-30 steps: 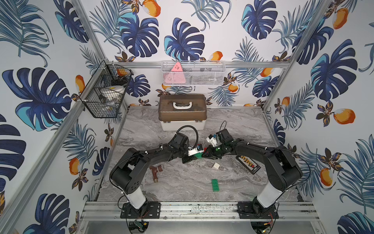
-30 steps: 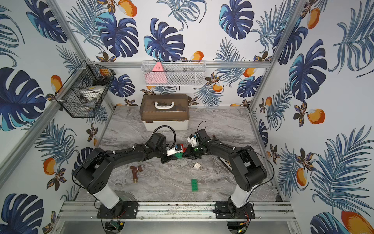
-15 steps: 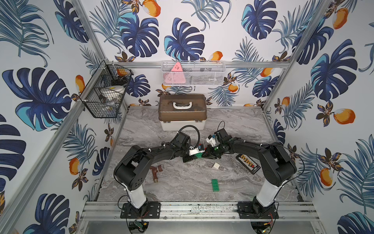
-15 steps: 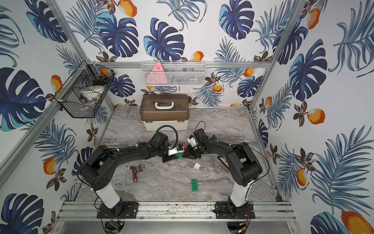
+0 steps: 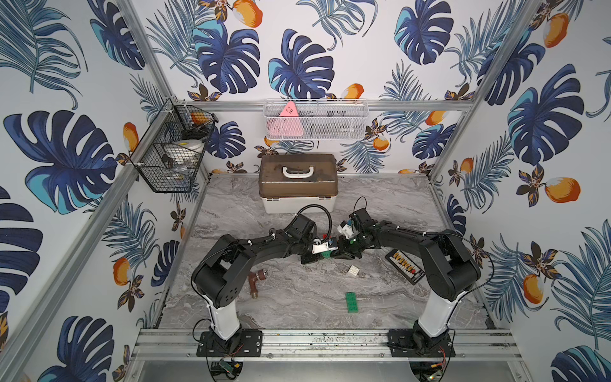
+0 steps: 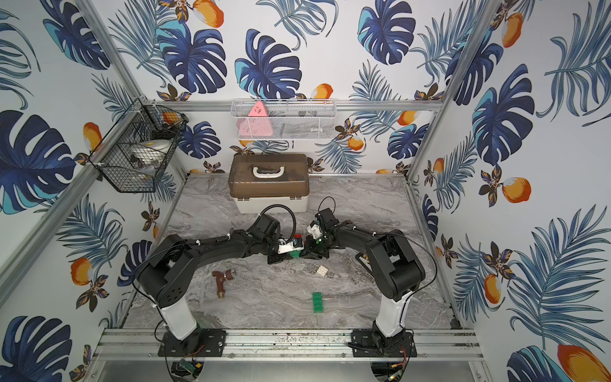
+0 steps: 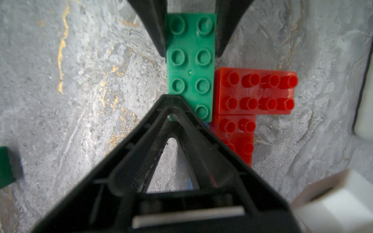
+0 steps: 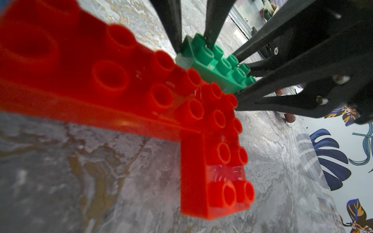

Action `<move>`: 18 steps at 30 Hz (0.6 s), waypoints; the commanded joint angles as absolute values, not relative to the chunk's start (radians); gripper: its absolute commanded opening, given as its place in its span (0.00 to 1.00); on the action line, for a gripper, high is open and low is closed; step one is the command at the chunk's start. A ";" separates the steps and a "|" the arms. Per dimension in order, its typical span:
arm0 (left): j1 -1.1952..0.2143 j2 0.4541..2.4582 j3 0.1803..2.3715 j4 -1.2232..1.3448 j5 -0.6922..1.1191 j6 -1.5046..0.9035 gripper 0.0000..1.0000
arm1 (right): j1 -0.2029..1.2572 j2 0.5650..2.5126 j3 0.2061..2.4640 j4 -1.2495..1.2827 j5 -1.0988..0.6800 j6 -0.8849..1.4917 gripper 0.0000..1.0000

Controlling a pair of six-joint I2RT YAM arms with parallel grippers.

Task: Assemble a small pinwheel with lego
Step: Assemble the lego brick with the lego brick.

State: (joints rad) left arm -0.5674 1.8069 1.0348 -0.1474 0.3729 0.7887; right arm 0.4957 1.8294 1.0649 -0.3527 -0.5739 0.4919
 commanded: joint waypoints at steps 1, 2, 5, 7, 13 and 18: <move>-0.552 1.828 1.066 -0.178 0.509 0.798 0.00 | 0.502 1.833 1.070 -0.359 -0.522 0.528 0.21; -0.543 1.829 1.074 -0.186 0.535 0.806 0.00 | 0.502 1.832 1.076 -0.363 -0.521 0.533 0.21; -0.540 1.864 1.127 -0.251 0.564 0.830 0.00 | 0.500 1.841 1.093 -0.369 -0.529 0.540 0.21; -0.542 1.884 1.161 -0.290 0.574 0.838 0.00 | 0.500 1.849 1.104 -0.374 -0.524 0.548 0.21; -0.541 1.917 1.203 -0.355 0.568 0.867 0.00 | 0.488 1.863 1.126 -0.401 -0.496 0.563 0.20; -0.544 1.919 1.186 -0.346 0.527 0.871 0.00 | 0.479 1.889 1.153 -0.409 -0.496 0.569 0.19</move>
State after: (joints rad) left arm -0.5297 1.9049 1.1961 -0.3328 0.4675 0.8608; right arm 0.4797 1.8626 1.1301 -0.4362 -0.5713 0.5419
